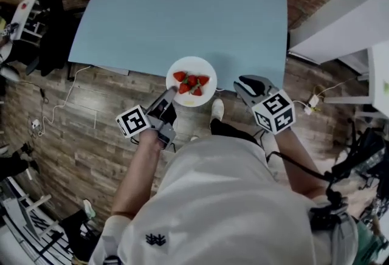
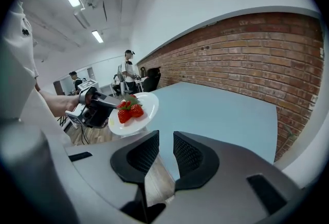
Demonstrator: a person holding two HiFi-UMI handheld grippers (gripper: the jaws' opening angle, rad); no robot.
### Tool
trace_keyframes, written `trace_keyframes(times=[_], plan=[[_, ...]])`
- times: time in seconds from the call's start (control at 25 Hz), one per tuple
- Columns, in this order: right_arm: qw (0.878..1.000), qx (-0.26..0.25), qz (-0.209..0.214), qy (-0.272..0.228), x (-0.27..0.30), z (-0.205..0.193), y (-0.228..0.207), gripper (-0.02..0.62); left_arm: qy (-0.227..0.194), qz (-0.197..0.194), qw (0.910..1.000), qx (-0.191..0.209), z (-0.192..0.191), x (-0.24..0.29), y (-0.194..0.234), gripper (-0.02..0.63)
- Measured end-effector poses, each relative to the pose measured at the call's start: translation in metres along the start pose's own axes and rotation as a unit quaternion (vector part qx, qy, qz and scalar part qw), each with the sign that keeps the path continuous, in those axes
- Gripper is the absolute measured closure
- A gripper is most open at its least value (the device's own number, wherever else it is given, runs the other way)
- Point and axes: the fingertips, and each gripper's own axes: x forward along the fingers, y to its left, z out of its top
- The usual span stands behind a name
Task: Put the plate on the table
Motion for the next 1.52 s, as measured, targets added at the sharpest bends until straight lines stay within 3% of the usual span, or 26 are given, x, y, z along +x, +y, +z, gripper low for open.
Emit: trace_keyframes(times=[0.16,0.36,0.6,1.04,1.52], plan=[[1.000,0.005,0.002,0.000,0.010,0.010,-0.037,0.520,-0.002,0.002,0.9999,-0.012,0.022,0.035,0.001,0.595],[1.000,0.014,0.005,0.016,0.036,0.016,-0.091,0.520,0.011,0.014,0.9998,0.001,0.060,0.087,0.015,0.595],[0.998,0.045,-0.009,0.038,0.057,0.014,-0.119,0.520,0.036,0.034,0.9987,-0.009,0.098,0.136,0.043,0.595],[0.990,0.085,-0.094,0.063,0.103,0.057,-0.135,0.520,0.124,0.017,0.9921,0.012,0.176,0.222,0.111,0.595],[0.977,0.113,-0.142,0.116,0.166,0.060,-0.141,0.520,0.185,0.035,0.9820,-0.010,0.191,0.278,0.187,0.595]])
